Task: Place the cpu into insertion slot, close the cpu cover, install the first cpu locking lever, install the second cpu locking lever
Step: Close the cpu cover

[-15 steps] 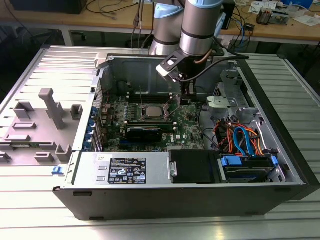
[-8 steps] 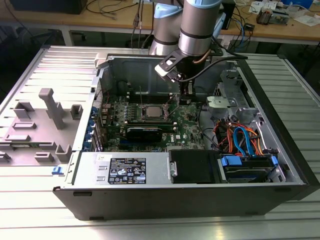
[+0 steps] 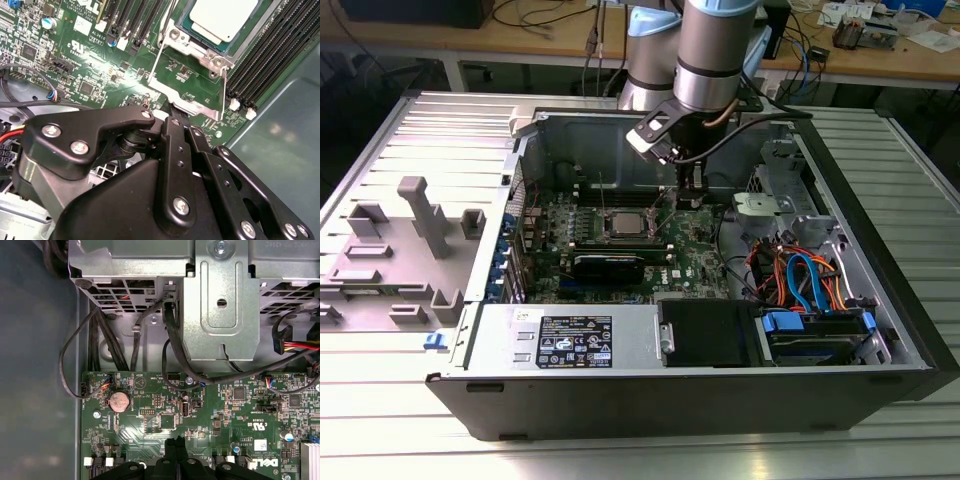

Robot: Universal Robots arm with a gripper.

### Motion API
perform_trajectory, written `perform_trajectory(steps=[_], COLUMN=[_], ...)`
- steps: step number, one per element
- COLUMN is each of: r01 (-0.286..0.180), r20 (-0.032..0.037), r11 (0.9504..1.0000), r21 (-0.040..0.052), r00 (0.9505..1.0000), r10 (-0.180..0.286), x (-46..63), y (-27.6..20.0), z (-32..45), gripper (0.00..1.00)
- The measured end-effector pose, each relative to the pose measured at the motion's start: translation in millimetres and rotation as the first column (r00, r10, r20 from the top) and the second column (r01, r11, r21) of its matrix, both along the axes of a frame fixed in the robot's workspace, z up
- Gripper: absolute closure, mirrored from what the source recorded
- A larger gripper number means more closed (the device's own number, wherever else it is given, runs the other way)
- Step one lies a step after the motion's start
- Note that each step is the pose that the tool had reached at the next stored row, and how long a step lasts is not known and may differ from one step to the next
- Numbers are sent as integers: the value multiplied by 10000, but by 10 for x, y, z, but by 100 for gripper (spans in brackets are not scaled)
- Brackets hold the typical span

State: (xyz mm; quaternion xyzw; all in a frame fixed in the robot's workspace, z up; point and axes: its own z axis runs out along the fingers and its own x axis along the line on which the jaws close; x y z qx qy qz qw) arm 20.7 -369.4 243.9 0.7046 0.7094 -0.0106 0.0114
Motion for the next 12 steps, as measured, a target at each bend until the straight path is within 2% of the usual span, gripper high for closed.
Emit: perform_trajectory(steps=[9,12], r01=[0,-1], r20=[0,0], r11=[10000,10000], r21=[1,1], r00=[10000,10000], r10=[0,1], x=[-33,-82], y=[-1,-2], z=[0,0], gripper=[89,89])
